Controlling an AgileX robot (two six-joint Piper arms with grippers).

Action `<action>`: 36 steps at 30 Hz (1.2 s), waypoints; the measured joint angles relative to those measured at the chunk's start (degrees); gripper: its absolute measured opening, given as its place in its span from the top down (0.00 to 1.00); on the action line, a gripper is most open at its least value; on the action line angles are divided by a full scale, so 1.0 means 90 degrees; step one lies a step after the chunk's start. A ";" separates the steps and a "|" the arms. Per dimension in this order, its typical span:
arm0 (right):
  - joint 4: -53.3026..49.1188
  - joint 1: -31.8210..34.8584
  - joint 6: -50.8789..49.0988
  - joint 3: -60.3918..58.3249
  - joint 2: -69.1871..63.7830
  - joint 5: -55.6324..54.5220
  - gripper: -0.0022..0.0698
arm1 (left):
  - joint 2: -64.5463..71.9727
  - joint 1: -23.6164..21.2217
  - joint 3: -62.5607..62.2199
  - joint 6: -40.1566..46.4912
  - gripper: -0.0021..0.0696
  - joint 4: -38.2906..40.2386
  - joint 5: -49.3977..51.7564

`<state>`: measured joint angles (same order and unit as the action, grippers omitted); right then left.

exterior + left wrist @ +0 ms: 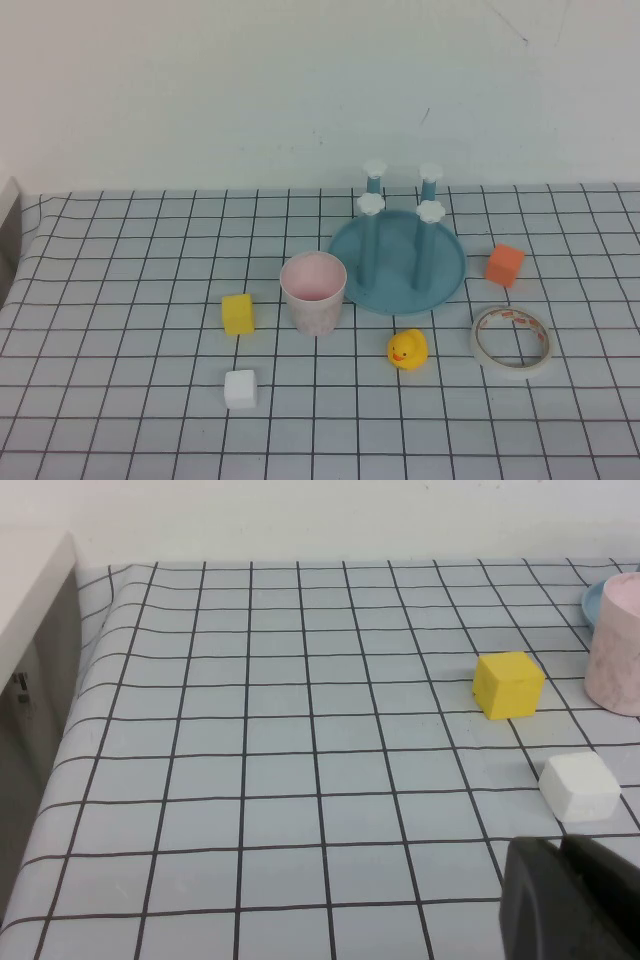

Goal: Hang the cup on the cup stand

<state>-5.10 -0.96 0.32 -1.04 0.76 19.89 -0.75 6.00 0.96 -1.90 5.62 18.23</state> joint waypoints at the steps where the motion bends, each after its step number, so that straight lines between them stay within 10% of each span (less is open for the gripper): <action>1: 0.0000 0.0000 0.0000 0.0000 0.0000 0.0000 0.97 | 0.0000 0.0000 0.0000 0.0000 0.97 0.0000 0.0000; 36: 0.0000 0.0000 0.0209 -0.0062 0.0000 -0.1477 0.97 | 0.0000 0.0000 0.0012 0.0310 0.97 -0.0103 -0.0786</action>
<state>-5.10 -0.96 2.20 -1.60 0.76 6.61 -0.75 6.00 1.07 0.89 4.70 11.15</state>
